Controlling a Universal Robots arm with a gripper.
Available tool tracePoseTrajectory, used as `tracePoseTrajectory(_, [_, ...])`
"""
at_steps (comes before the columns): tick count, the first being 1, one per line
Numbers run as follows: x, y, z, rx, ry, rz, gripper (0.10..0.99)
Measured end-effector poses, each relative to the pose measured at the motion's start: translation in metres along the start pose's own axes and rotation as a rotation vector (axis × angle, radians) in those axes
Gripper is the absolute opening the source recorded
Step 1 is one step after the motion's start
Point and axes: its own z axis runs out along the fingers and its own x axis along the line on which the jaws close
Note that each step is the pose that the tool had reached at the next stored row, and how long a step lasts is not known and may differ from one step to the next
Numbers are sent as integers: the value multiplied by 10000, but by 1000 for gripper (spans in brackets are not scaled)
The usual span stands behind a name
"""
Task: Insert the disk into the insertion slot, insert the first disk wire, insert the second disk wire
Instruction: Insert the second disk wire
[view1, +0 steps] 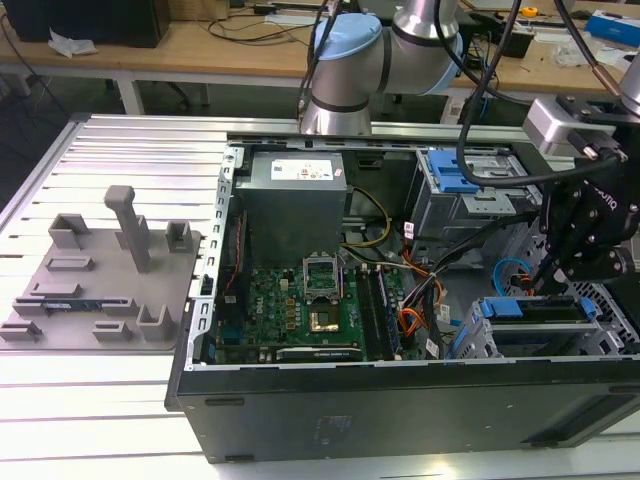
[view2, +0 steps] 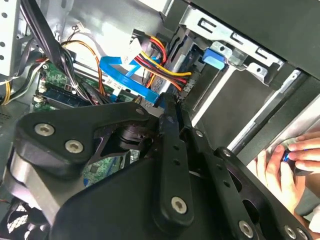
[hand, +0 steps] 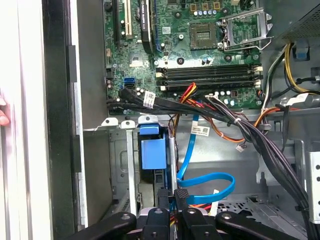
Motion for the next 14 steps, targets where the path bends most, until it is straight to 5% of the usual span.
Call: tracePoseTrajectory(14, [30, -3, 5, 0, 2, 0, 161])
